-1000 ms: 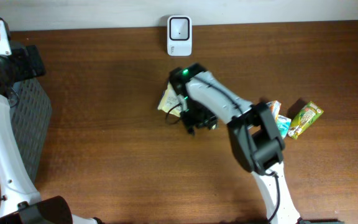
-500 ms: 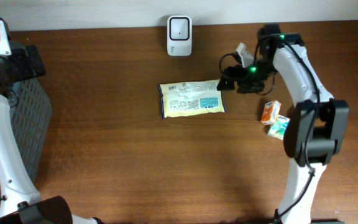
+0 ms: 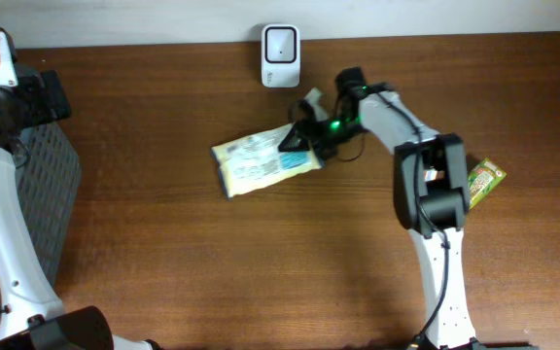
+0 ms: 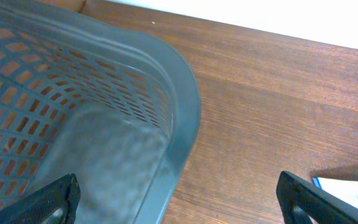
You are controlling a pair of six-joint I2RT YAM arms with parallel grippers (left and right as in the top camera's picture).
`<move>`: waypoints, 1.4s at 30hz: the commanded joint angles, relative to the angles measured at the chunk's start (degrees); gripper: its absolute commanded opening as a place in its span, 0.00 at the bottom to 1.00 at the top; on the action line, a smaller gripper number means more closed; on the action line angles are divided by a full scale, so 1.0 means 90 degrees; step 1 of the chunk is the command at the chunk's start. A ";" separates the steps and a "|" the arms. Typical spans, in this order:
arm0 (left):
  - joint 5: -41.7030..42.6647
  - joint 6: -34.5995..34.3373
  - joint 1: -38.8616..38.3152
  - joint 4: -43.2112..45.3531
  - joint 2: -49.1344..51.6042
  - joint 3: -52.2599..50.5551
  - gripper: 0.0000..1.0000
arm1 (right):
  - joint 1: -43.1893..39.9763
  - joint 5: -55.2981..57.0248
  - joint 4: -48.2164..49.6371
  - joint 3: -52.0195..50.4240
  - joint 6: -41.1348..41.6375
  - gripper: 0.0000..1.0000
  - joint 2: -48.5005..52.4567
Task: Scan the item barcode
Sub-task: 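Carry the white snack bag up to the white scanner and hold it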
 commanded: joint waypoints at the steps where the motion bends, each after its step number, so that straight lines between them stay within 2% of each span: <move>1: -0.0024 0.0104 0.0027 0.0005 -0.0109 0.0039 0.99 | 0.0022 0.1350 0.0068 -0.0282 0.0629 0.11 0.0653; 2: -0.0022 0.0104 0.0027 0.0007 -0.0109 0.0039 0.99 | -0.0007 0.1331 0.0075 -0.0282 0.0641 0.04 0.0653; 5: -0.0024 0.0104 0.0027 0.0005 -0.0109 0.0039 0.99 | -0.0092 0.0877 0.0216 -0.0279 0.0629 0.04 0.0646; 8: -0.0024 0.0104 0.0027 0.0007 -0.0109 0.0039 0.99 | -0.0240 0.0228 0.0124 -0.0250 0.0085 0.04 0.0338; 12: -0.0022 0.0104 0.0027 0.0007 -0.0109 0.0039 0.99 | -0.0406 -0.0362 -0.0610 -0.0250 -0.1117 0.04 -0.1105; 14: -0.0024 0.0104 0.0027 0.0005 -0.0109 0.0039 0.99 | -0.0444 -0.0622 -0.0852 -0.0250 -0.1440 0.04 -0.1753; 19: -0.0024 0.0104 0.0027 0.0005 -0.0109 0.0039 0.99 | -0.0517 -0.0906 -0.1027 -0.0250 -0.1583 0.04 -0.2863; 23: -0.0024 0.0104 0.0027 0.0005 -0.0109 0.0039 0.99 | -0.0945 -0.2064 -0.1042 -0.0250 -0.1899 0.04 -0.3028; 29: -0.0022 0.0104 0.0027 0.0005 -0.0109 0.0039 0.99 | -0.1413 -0.2395 -0.1137 -0.0250 -0.2079 0.04 -0.3094; 32: -0.0024 0.0104 0.0027 0.0005 -0.0109 0.0039 0.99 | -0.1562 -0.2412 -0.1477 -0.0250 -0.2584 0.04 -0.3359; 34: -0.0022 0.0104 0.0027 0.0005 -0.0109 0.0039 0.99 | -0.1564 -0.0920 -0.1472 -0.0228 -0.2336 0.04 -0.3660; 36: -0.0024 0.0104 0.0027 0.0005 -0.0109 0.0039 0.99 | -0.1117 0.2164 -0.1445 -0.0061 -0.1566 0.04 -0.3944; 39: -0.0024 0.0104 0.0027 0.0005 -0.0109 0.0039 0.99 | -0.0505 0.3818 -0.1161 0.0185 -0.1183 0.04 -0.3980; 42: -0.0022 0.0104 0.0027 0.0005 -0.0109 0.0039 0.99 | 0.0423 0.6929 -0.0459 0.0182 -0.1209 0.04 -0.3946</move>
